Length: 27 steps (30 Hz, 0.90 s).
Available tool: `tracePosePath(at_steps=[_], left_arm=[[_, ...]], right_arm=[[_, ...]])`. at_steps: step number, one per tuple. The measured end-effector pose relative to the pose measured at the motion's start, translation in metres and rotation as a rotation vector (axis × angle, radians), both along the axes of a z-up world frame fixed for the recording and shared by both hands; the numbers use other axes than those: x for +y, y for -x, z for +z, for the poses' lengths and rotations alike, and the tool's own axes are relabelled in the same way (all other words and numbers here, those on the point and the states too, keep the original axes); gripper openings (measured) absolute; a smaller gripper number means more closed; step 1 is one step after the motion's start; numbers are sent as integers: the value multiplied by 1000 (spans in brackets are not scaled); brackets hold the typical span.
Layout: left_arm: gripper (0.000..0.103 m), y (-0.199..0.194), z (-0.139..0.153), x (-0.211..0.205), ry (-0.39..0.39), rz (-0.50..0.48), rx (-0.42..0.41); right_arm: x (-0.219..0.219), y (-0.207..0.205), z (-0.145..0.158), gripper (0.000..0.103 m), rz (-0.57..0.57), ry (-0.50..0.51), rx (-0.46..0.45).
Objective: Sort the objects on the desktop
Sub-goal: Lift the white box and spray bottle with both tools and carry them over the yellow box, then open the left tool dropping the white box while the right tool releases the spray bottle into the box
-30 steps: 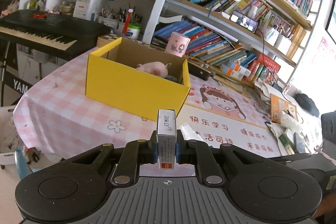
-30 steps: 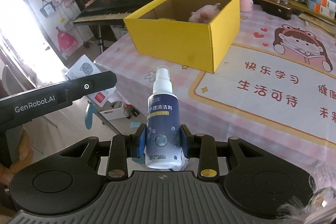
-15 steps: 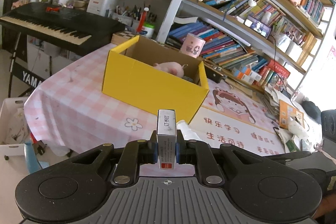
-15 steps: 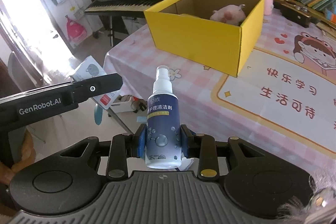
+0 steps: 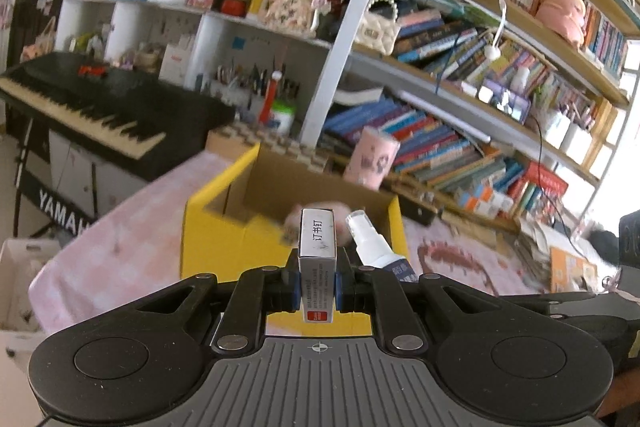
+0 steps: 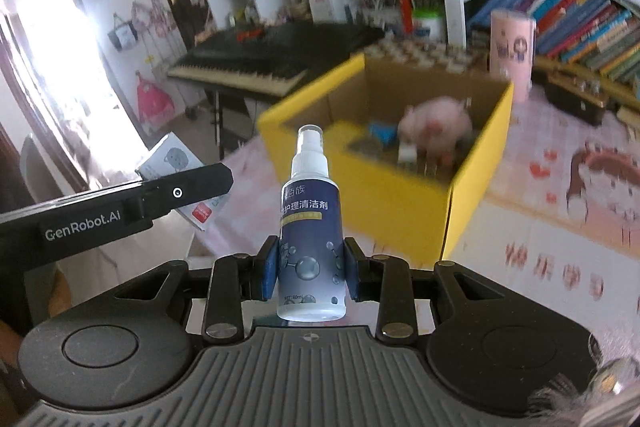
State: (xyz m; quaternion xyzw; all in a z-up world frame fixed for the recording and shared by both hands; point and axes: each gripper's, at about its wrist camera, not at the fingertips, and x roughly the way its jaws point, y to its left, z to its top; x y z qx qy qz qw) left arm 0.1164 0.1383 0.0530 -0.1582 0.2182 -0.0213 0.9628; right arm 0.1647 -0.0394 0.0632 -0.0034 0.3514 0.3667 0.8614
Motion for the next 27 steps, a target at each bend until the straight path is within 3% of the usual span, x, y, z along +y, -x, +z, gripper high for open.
tracePosePath(at_steps=[9,18,27], left_arm=[[13,-80,3,-15,-56,22,-17],[13,-147,-24,-30,-129,14,76],[13,-171,-47,-47,-158,-8,160]], right_arm=[[7,-77,11,31,-1,15,-98],[16,-137,-19,31,30,182,-145],[22,-159,-44,31,138,288,-137]])
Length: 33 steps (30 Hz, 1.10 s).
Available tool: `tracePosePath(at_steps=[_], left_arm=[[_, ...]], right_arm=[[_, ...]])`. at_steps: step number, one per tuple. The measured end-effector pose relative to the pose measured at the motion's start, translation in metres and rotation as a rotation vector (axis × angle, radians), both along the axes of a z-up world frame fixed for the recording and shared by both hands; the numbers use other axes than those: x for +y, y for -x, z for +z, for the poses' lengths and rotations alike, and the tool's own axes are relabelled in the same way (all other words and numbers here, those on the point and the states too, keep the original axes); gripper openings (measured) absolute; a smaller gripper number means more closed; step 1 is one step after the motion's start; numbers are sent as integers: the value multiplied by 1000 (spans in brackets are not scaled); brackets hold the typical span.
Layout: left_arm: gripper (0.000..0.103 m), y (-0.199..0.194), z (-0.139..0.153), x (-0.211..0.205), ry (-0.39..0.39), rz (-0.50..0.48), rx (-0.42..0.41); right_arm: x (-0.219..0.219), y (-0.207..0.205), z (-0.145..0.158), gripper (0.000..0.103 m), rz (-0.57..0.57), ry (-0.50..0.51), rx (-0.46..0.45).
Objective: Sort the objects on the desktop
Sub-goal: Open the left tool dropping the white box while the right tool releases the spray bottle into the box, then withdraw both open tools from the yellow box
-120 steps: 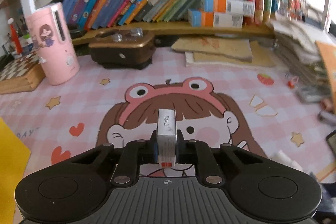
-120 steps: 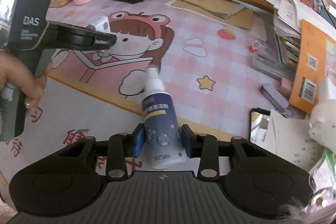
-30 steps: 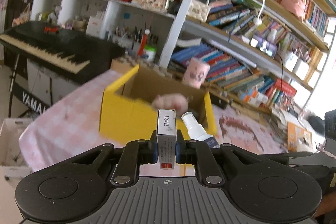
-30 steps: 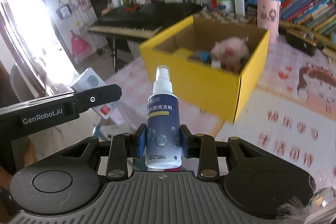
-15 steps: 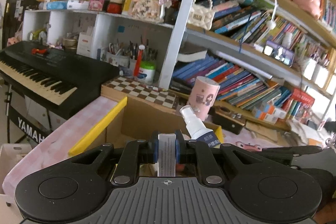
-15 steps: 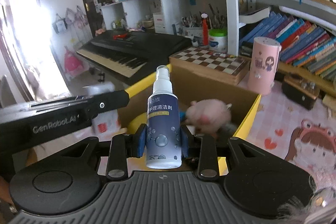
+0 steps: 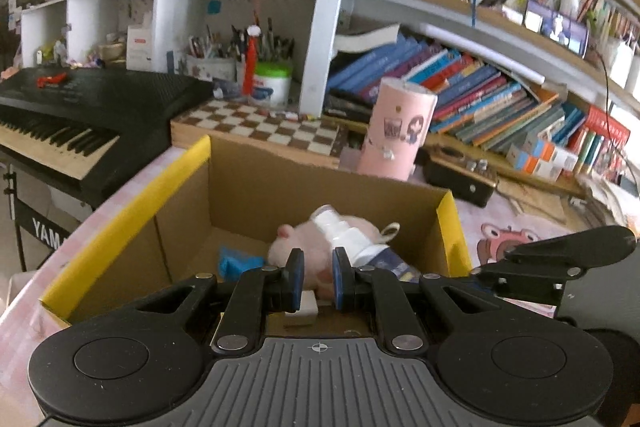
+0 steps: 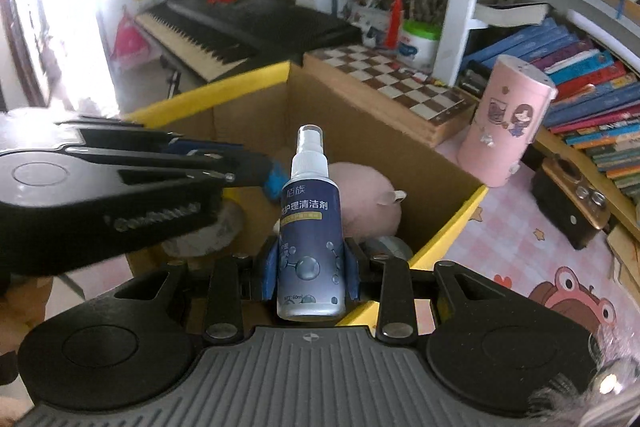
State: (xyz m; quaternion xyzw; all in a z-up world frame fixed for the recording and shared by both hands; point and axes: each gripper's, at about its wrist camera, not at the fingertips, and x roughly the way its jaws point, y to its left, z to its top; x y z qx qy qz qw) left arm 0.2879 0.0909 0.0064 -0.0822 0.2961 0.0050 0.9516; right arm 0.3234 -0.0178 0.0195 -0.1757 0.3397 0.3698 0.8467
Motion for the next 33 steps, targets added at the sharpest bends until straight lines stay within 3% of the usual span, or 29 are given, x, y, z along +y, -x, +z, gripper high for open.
tracePosePath(at_steps=[7,10,12,13,23,27,33], left_arm=[[17,1,-6,-9,-4,-4,17],[32,7,-3,-10,4,8,-3],[51,14,2,-9,7,22,-32],[55,17,4,-9,9,29,-45],[76,64,31,-10,34,30,-151],[87,86,40,-14,20,4,-196],[96,120,41,-18,-16,-43,-231]], right_arm=[[2,5,-3,31,32,19,-40],[-5,9,0,37,3,-8,-50],[-11,11,4,39,-18,-36,-57],[-14,13,6,42,-33,-50,-67],[-54,51,33,49,-230,-162,-186],[-72,72,39,54,-331,-203,-229],[-92,118,37,61,-478,-229,-267]])
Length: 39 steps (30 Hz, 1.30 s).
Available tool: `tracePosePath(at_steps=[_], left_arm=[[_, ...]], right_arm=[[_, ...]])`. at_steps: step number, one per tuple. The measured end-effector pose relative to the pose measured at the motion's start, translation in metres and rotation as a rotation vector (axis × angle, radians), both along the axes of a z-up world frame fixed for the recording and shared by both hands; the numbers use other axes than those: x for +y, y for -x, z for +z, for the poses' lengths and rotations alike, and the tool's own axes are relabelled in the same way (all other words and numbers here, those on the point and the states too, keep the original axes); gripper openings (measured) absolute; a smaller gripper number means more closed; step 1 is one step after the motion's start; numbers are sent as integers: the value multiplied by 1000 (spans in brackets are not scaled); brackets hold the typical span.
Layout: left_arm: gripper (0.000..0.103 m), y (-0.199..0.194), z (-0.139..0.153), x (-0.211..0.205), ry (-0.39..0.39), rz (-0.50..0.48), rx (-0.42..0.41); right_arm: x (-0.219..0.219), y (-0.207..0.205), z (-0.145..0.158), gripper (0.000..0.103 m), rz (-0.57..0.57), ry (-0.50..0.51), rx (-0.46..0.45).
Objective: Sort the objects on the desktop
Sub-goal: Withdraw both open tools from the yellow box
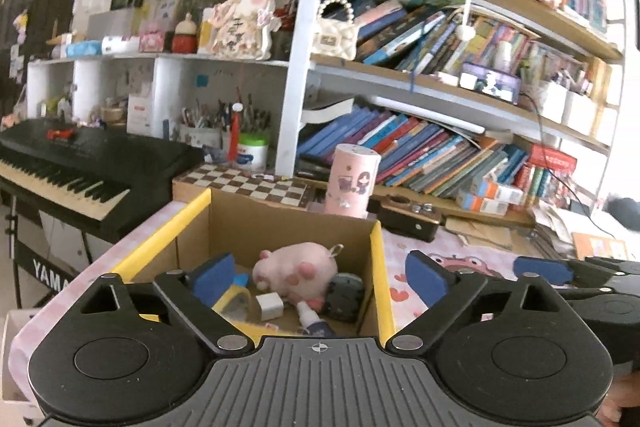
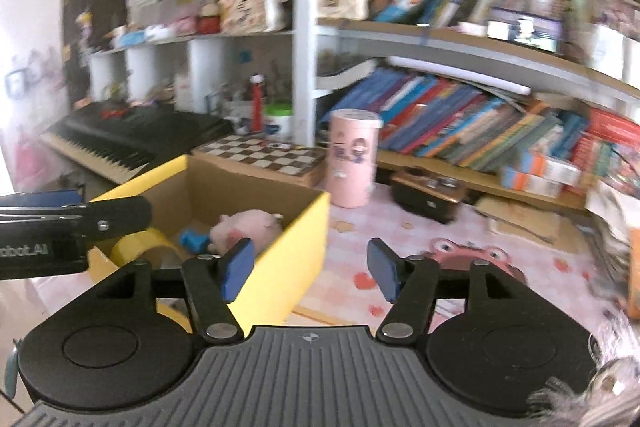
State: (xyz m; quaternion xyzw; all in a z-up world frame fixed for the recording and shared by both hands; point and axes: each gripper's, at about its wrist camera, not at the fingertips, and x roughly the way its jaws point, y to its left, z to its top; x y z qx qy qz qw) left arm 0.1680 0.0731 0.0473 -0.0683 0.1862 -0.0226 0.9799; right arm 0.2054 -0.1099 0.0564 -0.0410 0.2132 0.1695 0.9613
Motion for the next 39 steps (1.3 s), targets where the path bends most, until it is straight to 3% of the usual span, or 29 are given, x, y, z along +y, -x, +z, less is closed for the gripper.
tracePosePath(at_steps=[11,19,24,29,39], left_arm=[[100,78,-12,10,-34,-27,17],[103,110,-21,9,-33,-104,55],[103,122,-23,6,-58,-133,53],[103,128,-29,2,-114,-100,62],[103,134,-32,-11,-113,-102,88]], right_arm=[[1,92,-13,69,-157,-13,-7],[6,152,-28,85,-212,7,33],[6,169,-31,93,-251,11,64],[3,180,-36,96,-285,24,80],[-11,196,-36,100,-313,38,101]])
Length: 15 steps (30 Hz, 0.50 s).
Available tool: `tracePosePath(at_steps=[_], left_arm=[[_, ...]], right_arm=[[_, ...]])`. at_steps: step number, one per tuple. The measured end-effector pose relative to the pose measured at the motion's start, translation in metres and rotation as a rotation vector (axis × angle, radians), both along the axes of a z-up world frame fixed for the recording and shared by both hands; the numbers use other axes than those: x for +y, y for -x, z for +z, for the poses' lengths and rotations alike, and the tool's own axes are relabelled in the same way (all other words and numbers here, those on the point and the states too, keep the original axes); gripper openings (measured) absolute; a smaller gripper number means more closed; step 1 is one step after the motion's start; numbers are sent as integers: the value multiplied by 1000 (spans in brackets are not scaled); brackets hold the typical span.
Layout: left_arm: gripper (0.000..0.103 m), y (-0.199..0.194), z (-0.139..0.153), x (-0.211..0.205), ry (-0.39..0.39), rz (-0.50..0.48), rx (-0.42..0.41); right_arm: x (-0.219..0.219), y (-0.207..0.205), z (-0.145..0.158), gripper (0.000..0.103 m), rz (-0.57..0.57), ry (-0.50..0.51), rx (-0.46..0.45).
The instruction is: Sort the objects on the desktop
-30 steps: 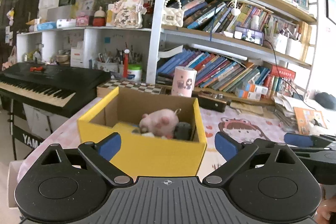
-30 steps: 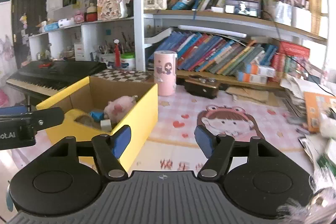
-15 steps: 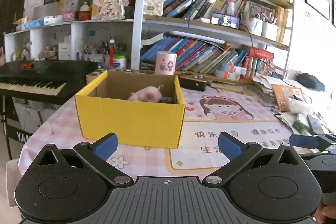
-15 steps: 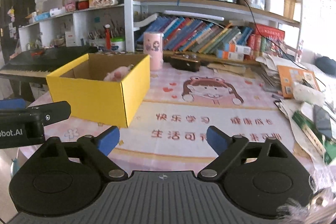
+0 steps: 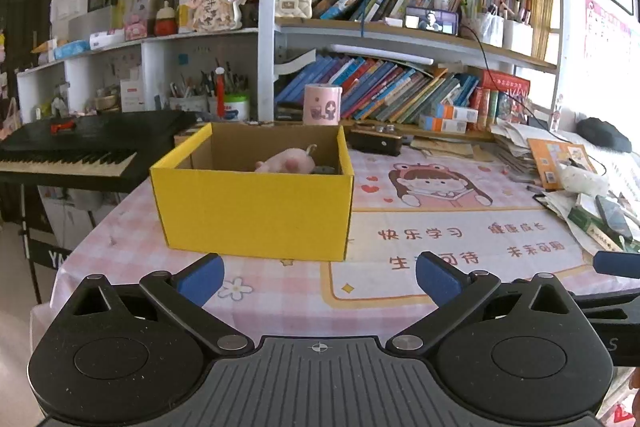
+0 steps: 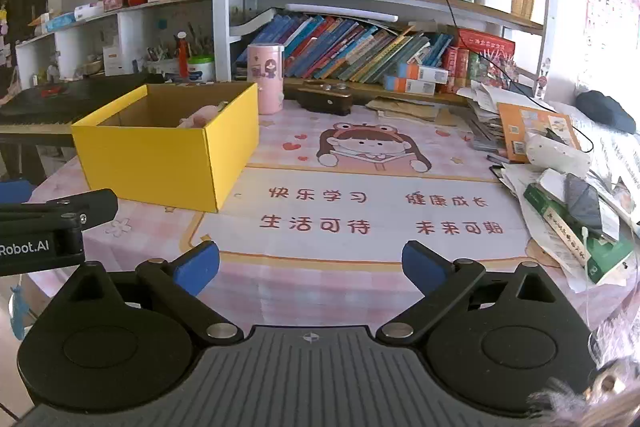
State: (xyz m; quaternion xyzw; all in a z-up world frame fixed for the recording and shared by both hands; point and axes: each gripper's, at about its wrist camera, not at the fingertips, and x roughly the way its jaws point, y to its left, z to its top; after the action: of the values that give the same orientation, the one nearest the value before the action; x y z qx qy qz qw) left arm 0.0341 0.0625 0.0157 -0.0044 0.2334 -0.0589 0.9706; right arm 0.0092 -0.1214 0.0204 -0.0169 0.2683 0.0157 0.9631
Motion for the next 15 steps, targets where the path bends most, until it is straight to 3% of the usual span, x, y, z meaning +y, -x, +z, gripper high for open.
tracePosePath(at_steps=[15], left_arm=[[103,7,-7,-21,-24,-62,55]], right_arm=[[-20,13,-4,103,-96,-13,44]])
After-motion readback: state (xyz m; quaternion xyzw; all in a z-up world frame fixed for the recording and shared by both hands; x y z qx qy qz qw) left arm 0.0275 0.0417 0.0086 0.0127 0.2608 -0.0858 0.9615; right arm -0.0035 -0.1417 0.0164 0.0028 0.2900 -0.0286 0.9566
